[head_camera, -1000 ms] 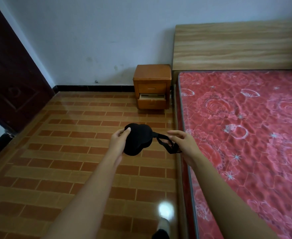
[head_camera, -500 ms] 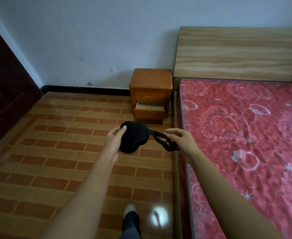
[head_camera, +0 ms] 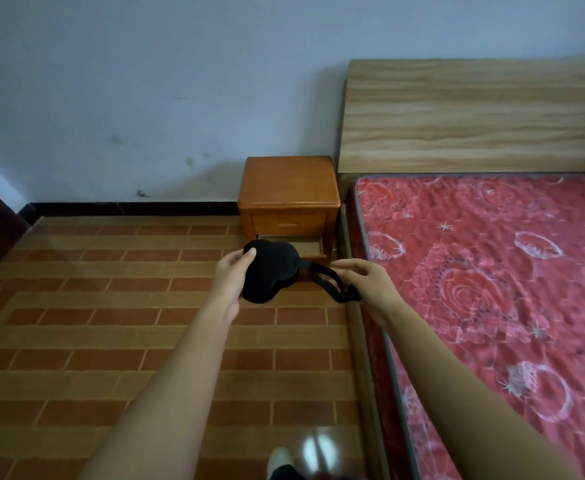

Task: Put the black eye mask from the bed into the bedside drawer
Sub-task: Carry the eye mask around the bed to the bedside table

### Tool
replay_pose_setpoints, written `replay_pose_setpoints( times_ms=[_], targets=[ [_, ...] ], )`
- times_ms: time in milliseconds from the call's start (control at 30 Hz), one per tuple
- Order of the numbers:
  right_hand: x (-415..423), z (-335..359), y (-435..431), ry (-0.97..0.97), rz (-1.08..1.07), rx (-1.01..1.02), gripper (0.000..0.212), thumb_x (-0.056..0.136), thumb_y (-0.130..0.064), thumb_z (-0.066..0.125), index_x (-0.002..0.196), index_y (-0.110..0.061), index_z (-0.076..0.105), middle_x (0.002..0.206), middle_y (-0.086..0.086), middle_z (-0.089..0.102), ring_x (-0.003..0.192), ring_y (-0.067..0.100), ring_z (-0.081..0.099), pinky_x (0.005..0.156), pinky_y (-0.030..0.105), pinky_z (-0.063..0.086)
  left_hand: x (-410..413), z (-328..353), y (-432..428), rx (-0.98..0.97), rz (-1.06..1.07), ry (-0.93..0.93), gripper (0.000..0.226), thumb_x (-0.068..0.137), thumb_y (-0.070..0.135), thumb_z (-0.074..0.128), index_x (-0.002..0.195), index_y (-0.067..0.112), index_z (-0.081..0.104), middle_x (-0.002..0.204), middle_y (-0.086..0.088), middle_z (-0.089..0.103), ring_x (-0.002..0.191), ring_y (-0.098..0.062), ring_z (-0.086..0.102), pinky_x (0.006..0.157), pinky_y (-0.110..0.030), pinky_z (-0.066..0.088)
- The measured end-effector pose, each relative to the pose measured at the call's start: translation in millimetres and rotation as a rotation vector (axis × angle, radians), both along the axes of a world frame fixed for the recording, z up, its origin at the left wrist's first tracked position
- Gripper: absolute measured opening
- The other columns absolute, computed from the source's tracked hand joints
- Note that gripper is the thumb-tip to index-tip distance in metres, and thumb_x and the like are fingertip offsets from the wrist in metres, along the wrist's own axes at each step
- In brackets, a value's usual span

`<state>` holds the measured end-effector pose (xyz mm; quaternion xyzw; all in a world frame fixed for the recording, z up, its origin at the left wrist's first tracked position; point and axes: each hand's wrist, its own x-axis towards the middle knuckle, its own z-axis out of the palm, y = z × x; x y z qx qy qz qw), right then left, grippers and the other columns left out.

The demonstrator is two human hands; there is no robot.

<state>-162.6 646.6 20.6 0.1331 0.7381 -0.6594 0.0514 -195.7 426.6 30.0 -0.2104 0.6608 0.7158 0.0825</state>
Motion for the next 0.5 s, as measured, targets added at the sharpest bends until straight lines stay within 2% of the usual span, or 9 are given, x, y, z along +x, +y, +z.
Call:
replay_pose_setpoints(
  times_ms=[200, 300, 400, 467, 500],
  targets=[
    [-79, -13, 10, -0.046, -0.046, -0.041, 0.017, 0.089, -0.004, 0.053, 0.101, -0.007, 0.066, 0.077, 0.005, 0.070, 0.058, 0.003, 0.067, 0.049, 0.011, 0.049, -88, -10, 15, -0.022, -0.025, -0.029, 0.013, 0.086, 0.029, 0.058, 0.098, 0.025, 0.059, 0.100, 0.003, 0.057, 0.083, -0.008, 0.053, 0.075, -0.033, 0.043],
    [-120, -17, 21, -0.050, -0.039, -0.069, 0.017, 0.089, -0.004, 0.054, 0.102, -0.007, 0.064, 0.077, 0.005, 0.069, 0.059, 0.005, 0.068, 0.050, 0.013, 0.051, -127, -16, 23, -0.028, -0.018, -0.036, 0.018, 0.086, 0.028, 0.057, 0.103, 0.021, 0.059, 0.105, 0.000, 0.057, 0.085, -0.012, 0.054, 0.077, -0.035, 0.045],
    [-163, -21, 36, -0.050, -0.023, -0.069, 0.019, 0.089, -0.004, 0.053, 0.103, -0.008, 0.064, 0.084, 0.012, 0.070, 0.072, 0.017, 0.069, 0.065, 0.025, 0.058, -167, -22, 36, -0.037, -0.007, -0.037, 0.024, 0.087, 0.027, 0.057, 0.109, 0.019, 0.058, 0.109, -0.001, 0.057, 0.093, -0.018, 0.054, 0.073, -0.033, 0.044],
    [-194, -23, 48, -0.055, -0.008, -0.042, 0.019, 0.089, -0.004, 0.052, 0.102, -0.009, 0.064, 0.089, 0.018, 0.068, 0.080, 0.026, 0.066, 0.077, 0.037, 0.055, -195, -24, 48, -0.042, 0.002, -0.048, 0.023, 0.087, 0.027, 0.056, 0.109, 0.020, 0.058, 0.110, -0.001, 0.057, 0.095, -0.020, 0.054, 0.076, -0.034, 0.044],
    [-210, -24, 55, -0.058, -0.004, -0.030, 0.019, 0.089, -0.005, 0.052, 0.101, -0.010, 0.065, 0.091, 0.018, 0.068, 0.083, 0.027, 0.066, 0.079, 0.038, 0.054, -209, -25, 55, -0.041, 0.003, -0.050, 0.023, 0.087, 0.027, 0.056, 0.109, 0.020, 0.058, 0.110, -0.002, 0.058, 0.096, -0.020, 0.055, 0.078, -0.036, 0.045]
  ],
)
